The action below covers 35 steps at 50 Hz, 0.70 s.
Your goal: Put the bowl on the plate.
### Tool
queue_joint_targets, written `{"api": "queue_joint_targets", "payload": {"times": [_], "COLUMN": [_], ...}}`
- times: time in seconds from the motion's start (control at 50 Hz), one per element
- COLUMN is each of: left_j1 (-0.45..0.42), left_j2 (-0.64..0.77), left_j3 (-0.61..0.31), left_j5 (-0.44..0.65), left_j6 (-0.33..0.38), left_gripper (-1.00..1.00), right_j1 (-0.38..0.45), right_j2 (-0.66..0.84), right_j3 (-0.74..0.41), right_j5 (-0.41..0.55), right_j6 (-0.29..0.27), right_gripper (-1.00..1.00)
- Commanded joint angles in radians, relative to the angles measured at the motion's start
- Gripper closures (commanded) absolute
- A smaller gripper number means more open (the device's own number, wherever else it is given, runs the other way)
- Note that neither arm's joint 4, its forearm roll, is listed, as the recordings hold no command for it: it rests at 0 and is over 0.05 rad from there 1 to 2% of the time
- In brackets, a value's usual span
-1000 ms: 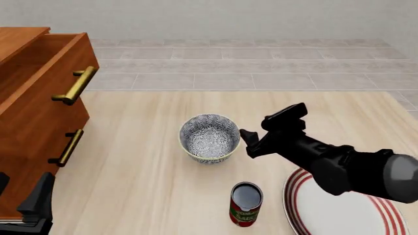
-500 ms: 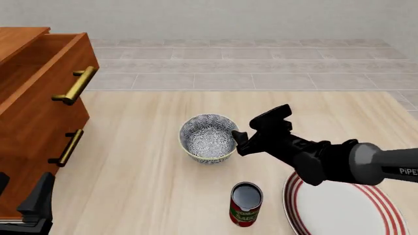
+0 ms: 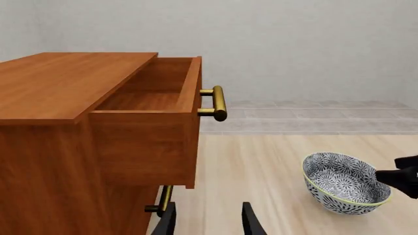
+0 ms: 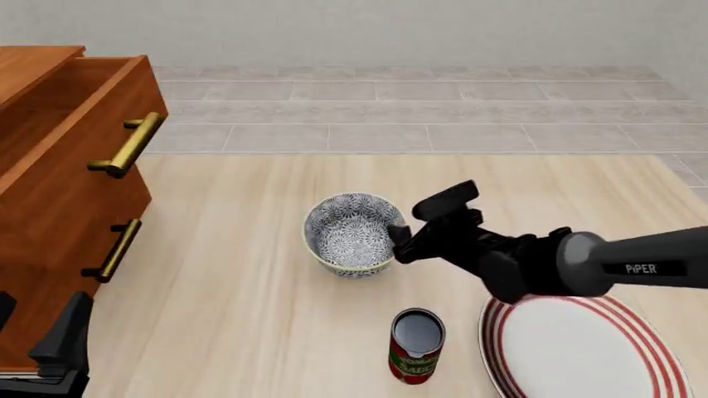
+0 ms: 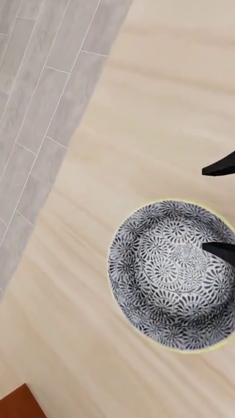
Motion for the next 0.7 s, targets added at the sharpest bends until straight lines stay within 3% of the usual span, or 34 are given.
{"api": "queue_joint_targets", "payload": {"times": [0.02, 0.7], "left_j1": [0.0, 0.0], "left_j2": [0.0, 0.0], "left_j3": [0.0, 0.0], "left_j5": [0.0, 0.0], "left_j6": [0.0, 0.0], "left_gripper": [-1.0, -1.0], "right_j1": [-0.001, -0.009], "right_j2": [0.056, 0.149], "right_j3": [-0.036, -0.121], "right_j5": [0.016, 0.073], "right_j6": [-0.006, 0.001], "right_gripper": [-1.0, -1.0]}}
